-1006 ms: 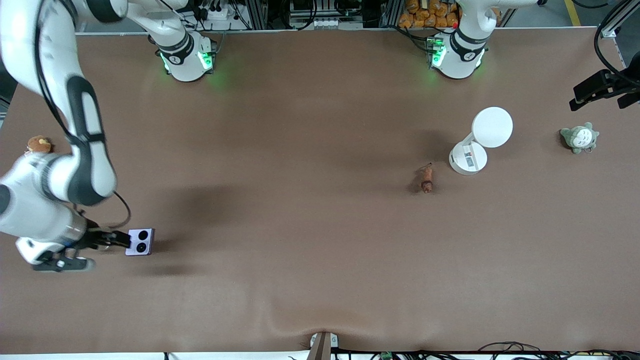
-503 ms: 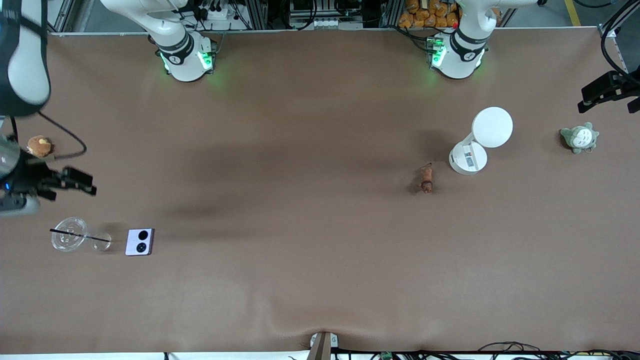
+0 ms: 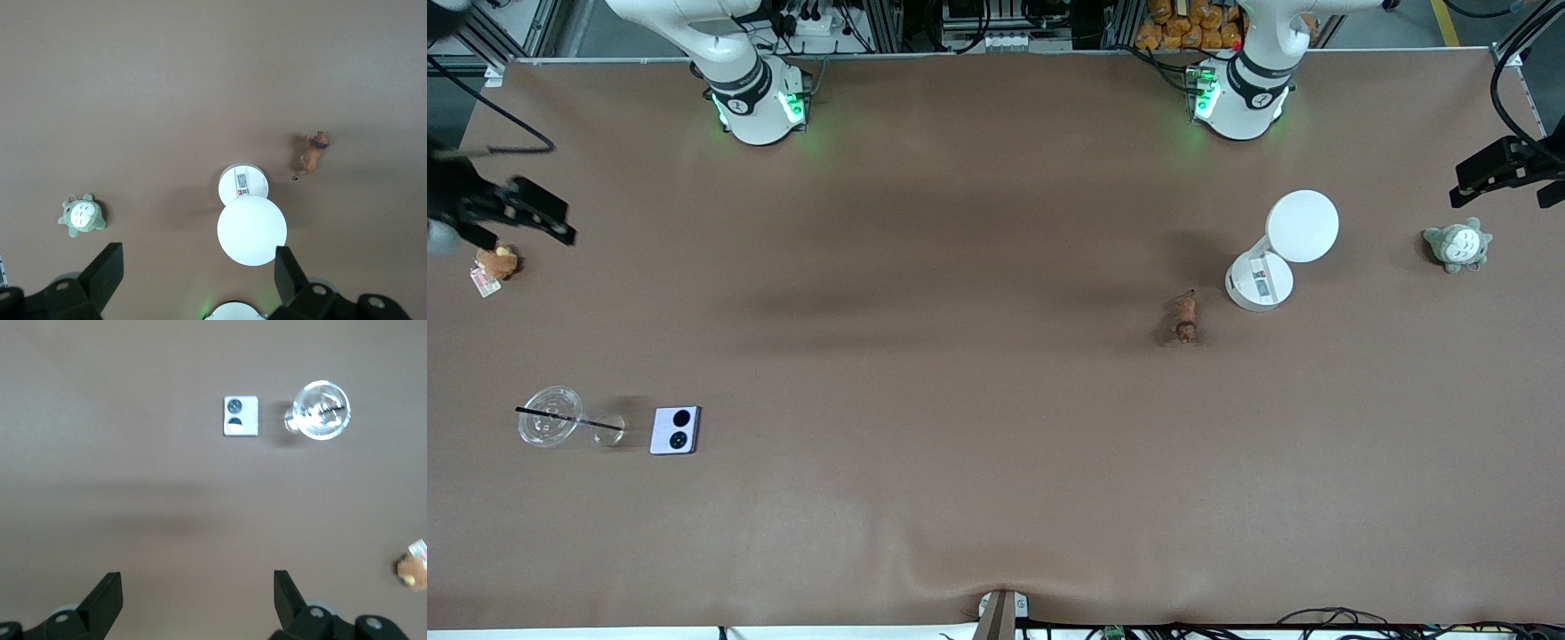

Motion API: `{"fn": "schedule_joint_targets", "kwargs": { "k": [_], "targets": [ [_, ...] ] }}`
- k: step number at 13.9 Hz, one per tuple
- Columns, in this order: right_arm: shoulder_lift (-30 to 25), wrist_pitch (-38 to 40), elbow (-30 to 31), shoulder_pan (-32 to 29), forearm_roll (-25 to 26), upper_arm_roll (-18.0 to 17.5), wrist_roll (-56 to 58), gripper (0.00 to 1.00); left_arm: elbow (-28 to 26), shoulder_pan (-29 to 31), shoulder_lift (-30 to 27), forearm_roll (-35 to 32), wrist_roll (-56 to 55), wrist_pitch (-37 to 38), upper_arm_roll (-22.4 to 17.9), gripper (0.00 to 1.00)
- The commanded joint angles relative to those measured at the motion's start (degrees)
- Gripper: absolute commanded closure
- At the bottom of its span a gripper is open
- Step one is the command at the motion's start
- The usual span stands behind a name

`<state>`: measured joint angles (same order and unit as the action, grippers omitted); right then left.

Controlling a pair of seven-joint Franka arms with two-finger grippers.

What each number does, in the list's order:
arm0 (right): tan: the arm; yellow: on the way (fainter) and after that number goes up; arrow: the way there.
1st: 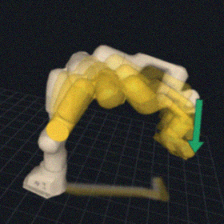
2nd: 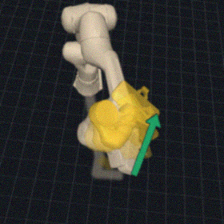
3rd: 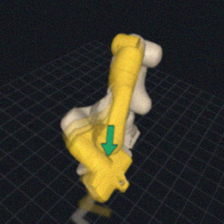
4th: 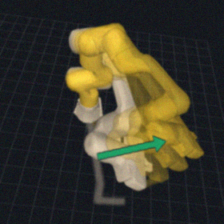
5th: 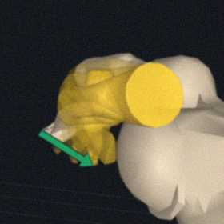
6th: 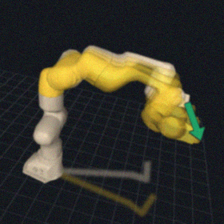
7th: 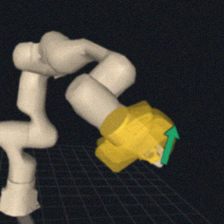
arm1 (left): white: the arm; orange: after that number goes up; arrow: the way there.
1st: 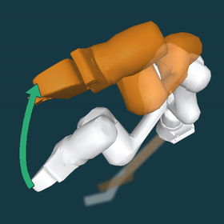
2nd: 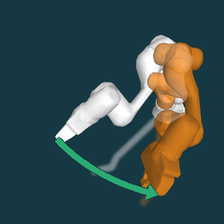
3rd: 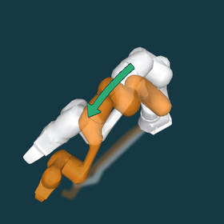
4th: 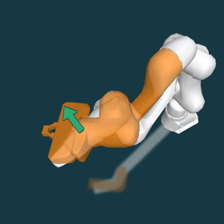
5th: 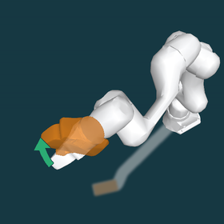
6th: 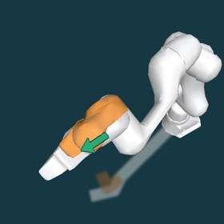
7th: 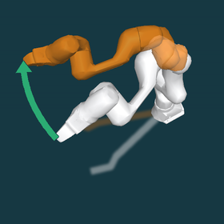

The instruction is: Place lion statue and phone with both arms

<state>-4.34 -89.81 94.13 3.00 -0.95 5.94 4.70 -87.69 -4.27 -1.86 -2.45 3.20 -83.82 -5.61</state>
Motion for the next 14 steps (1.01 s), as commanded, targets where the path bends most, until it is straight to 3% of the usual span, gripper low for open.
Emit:
{"fn": "schedule_joint_targets", "kwargs": {
  "k": [1,14],
  "targets": [
    [-0.4,3.1,-1.3,-1.9,-1.1,-1.8,-4.2,0.00,1.0,0.1,0.3,0.1,0.3,-0.2,0.4,0.00],
    [3.6,3.2,-7.0,-1.9,-1.6,-1.1,-3.6,0.00,1.0,0.0,0.8,2.2,-5.4,0.1,0.6,0.00]
  ]
}}
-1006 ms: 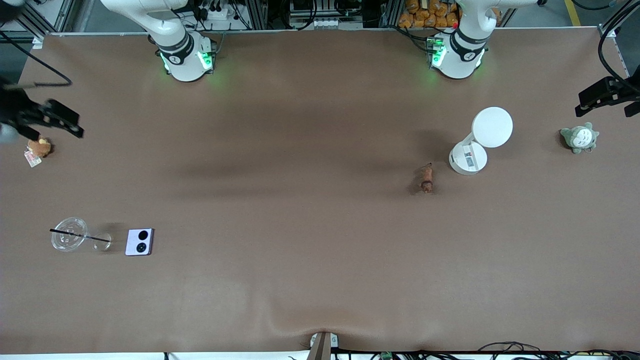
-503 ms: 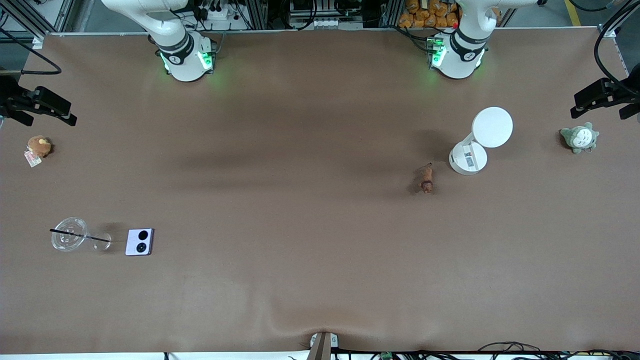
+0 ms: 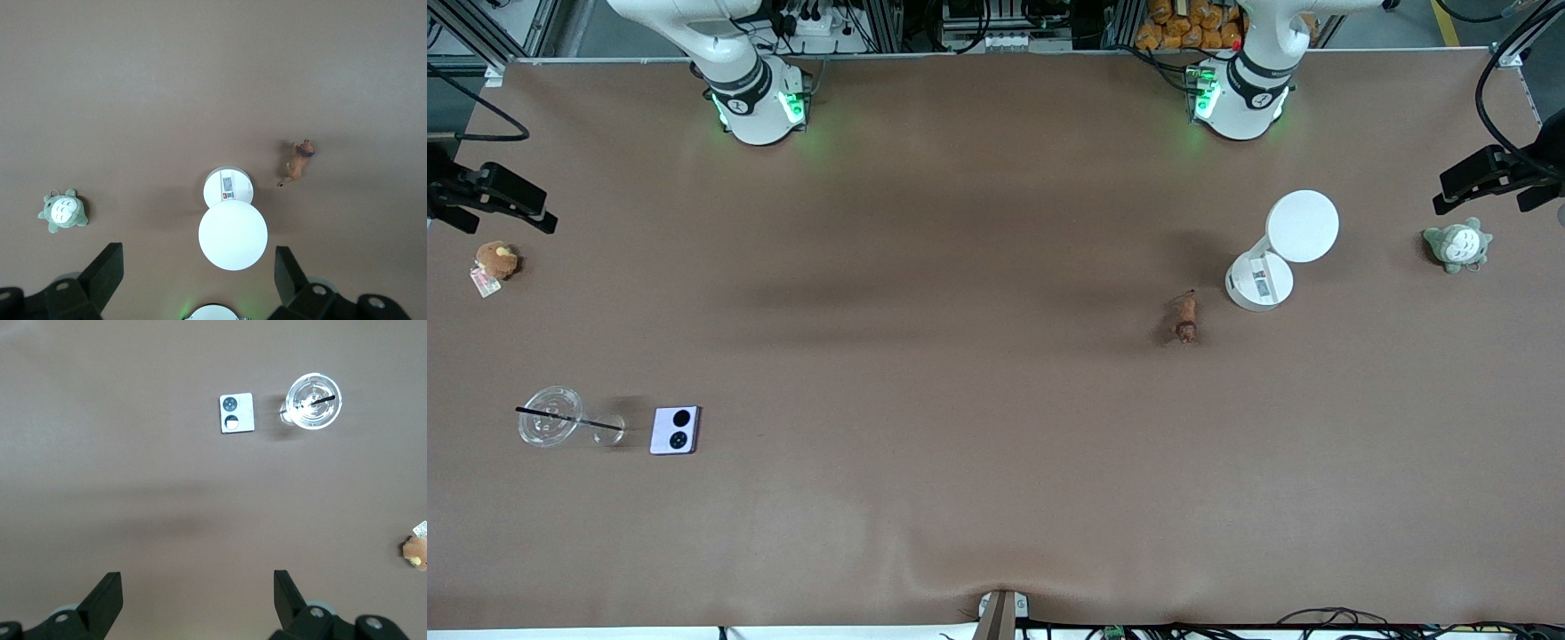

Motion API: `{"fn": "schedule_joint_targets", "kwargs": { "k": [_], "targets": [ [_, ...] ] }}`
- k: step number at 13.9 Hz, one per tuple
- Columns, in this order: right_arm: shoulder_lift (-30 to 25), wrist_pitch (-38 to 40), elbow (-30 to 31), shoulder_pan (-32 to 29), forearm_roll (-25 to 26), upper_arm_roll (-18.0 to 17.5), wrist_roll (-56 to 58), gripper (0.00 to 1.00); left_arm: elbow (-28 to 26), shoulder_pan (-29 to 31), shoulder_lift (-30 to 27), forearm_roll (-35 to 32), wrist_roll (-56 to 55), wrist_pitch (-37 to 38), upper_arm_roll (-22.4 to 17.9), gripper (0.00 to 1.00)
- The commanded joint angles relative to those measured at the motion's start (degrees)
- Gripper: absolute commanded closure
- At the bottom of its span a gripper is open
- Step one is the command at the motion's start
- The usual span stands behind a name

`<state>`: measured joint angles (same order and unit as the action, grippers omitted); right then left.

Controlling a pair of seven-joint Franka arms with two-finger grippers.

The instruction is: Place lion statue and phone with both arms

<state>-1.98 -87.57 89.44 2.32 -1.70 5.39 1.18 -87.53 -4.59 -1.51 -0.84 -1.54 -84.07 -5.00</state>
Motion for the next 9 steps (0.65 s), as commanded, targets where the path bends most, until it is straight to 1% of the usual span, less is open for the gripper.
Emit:
{"fn": "schedule_joint_targets", "kwargs": {
  "k": [1,2,4,9],
  "targets": [
    [1.3,1.0,-2.3,-1.2,-0.9,-0.6,0.0,0.00,0.9,0.5,0.5,0.6,-0.7,0.3,0.0,0.00],
    [1.3,1.2,-2.1,-1.1,-0.9,-0.6,-0.1,0.00,0.9,0.5,0.5,0.6,-0.7,0.4,0.0,0.00],
    [1.2,3.9,-2.2,-2.2,-0.9,-0.6,-0.2,0.00,0.8,0.6,0.5,0.1,0.0,0.4,0.0,0.00],
    [0.9,4.2,-2.3,-3.4,-0.3,-0.6,0.1,0.00,0.8,0.6,0.5,0.1,0.1,0.4,0.0,0.00]
  ]
}}
